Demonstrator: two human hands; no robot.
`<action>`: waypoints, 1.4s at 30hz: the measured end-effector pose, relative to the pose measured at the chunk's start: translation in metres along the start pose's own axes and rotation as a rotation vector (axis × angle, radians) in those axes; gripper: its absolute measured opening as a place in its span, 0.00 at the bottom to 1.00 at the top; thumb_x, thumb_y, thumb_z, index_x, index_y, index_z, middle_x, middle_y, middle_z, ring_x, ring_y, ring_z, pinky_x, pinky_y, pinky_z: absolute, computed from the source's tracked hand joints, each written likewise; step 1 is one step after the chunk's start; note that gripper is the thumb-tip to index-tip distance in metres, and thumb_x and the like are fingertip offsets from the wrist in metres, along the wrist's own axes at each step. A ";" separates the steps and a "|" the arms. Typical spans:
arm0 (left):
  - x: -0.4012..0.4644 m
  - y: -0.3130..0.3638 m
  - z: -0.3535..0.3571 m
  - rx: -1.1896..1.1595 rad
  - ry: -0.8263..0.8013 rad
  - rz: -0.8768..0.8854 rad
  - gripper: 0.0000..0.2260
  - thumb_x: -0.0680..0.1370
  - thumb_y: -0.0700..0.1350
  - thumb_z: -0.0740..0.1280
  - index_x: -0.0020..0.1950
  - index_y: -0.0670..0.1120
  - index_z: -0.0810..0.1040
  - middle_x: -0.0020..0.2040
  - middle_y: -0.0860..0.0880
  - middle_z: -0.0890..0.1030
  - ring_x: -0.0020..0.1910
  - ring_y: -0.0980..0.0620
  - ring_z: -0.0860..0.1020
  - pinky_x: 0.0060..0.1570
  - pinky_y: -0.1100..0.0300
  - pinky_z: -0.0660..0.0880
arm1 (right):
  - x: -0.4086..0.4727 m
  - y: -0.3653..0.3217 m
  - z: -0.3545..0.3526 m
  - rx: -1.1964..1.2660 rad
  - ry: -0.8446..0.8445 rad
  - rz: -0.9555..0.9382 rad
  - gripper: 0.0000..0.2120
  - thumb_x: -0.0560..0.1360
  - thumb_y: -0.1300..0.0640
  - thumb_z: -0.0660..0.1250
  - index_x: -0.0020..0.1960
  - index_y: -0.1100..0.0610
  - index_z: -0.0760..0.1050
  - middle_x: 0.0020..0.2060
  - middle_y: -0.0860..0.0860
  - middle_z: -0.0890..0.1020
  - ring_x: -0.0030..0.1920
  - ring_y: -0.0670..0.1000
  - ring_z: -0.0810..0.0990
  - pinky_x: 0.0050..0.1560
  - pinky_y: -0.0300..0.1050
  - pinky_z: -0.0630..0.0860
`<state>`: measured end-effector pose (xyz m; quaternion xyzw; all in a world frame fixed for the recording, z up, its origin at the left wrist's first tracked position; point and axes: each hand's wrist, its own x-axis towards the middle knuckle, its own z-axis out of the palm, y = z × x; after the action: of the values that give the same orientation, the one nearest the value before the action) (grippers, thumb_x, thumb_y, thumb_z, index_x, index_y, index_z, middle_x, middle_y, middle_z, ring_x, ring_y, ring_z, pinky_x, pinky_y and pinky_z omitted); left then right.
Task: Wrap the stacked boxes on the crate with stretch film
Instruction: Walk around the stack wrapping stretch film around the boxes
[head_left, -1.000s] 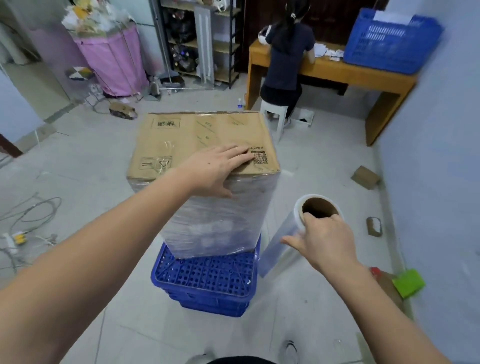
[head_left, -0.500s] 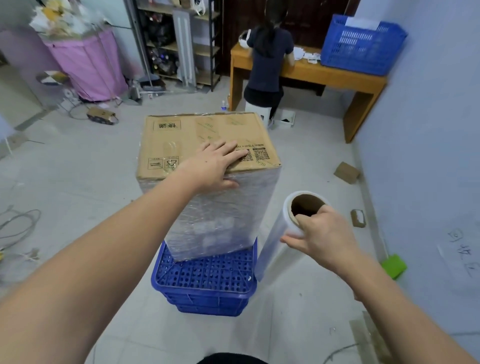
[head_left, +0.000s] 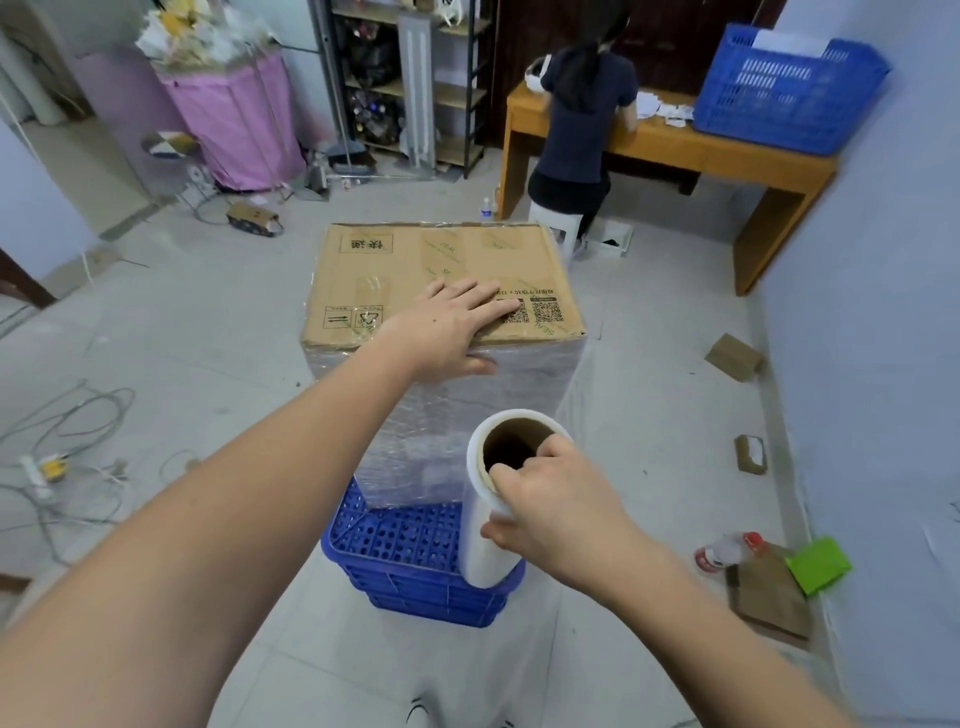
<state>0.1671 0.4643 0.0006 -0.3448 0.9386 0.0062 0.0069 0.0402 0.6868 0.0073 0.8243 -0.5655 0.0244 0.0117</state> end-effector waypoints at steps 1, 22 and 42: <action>0.001 0.000 0.000 -0.007 -0.006 -0.002 0.40 0.79 0.67 0.65 0.84 0.62 0.47 0.85 0.51 0.49 0.84 0.46 0.48 0.81 0.42 0.46 | -0.003 -0.002 -0.001 0.017 -0.014 0.023 0.14 0.77 0.46 0.64 0.42 0.53 0.62 0.38 0.51 0.81 0.37 0.53 0.69 0.52 0.46 0.64; -0.010 -0.008 0.000 -0.104 0.049 0.074 0.44 0.75 0.66 0.71 0.84 0.57 0.52 0.85 0.50 0.54 0.83 0.46 0.52 0.81 0.39 0.48 | 0.026 -0.078 -0.007 -0.034 -0.026 0.611 0.25 0.76 0.30 0.54 0.45 0.52 0.66 0.33 0.49 0.75 0.38 0.53 0.74 0.40 0.47 0.62; -0.036 -0.092 0.001 -0.091 -0.027 0.276 0.38 0.79 0.63 0.65 0.84 0.61 0.49 0.85 0.53 0.50 0.84 0.48 0.49 0.81 0.44 0.45 | 0.065 -0.100 -0.008 -0.066 -0.053 0.893 0.26 0.75 0.32 0.60 0.31 0.52 0.61 0.28 0.46 0.68 0.37 0.51 0.69 0.31 0.44 0.56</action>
<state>0.2536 0.4174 -0.0007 -0.2124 0.9757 0.0545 0.0029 0.1569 0.6629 0.0200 0.4991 -0.8664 -0.0121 0.0115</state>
